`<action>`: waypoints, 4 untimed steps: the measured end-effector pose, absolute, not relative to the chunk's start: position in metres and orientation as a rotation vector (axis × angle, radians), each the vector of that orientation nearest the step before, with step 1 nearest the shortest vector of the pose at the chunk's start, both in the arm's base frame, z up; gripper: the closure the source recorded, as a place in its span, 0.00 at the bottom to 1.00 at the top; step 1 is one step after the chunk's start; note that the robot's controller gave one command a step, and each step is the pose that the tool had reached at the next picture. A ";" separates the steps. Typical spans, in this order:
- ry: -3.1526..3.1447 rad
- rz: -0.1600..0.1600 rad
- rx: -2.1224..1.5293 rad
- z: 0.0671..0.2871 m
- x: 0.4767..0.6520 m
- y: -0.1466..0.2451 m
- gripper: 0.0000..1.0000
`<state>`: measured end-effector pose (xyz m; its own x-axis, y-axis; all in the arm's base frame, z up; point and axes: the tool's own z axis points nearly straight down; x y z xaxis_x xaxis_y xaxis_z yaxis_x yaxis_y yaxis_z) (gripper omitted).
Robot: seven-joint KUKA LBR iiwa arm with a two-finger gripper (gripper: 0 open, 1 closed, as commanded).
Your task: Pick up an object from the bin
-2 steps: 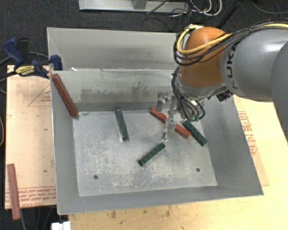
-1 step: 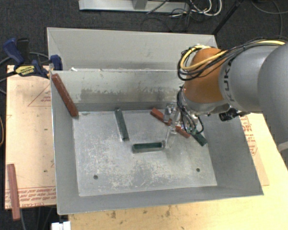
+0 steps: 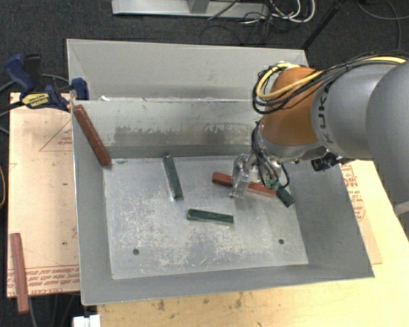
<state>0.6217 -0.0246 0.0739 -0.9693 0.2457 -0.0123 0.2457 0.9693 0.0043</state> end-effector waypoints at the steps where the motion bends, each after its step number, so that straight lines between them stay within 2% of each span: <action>1: 3.105 0.004 0.389 0.074 0.621 -0.025 1.00; 2: 3.106 0.004 0.389 0.074 0.621 -0.025 1.00; 3: 3.112 0.003 0.390 0.072 0.620 -0.025 0.00; 4: 3.106 0.005 0.390 0.073 0.621 -0.025 1.00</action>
Offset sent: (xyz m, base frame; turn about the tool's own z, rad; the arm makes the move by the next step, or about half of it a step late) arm 0.0000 0.0000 0.0000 0.0000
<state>0.6212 -0.0248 0.0733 -0.9689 0.2474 -0.0102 0.2474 0.9689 0.0043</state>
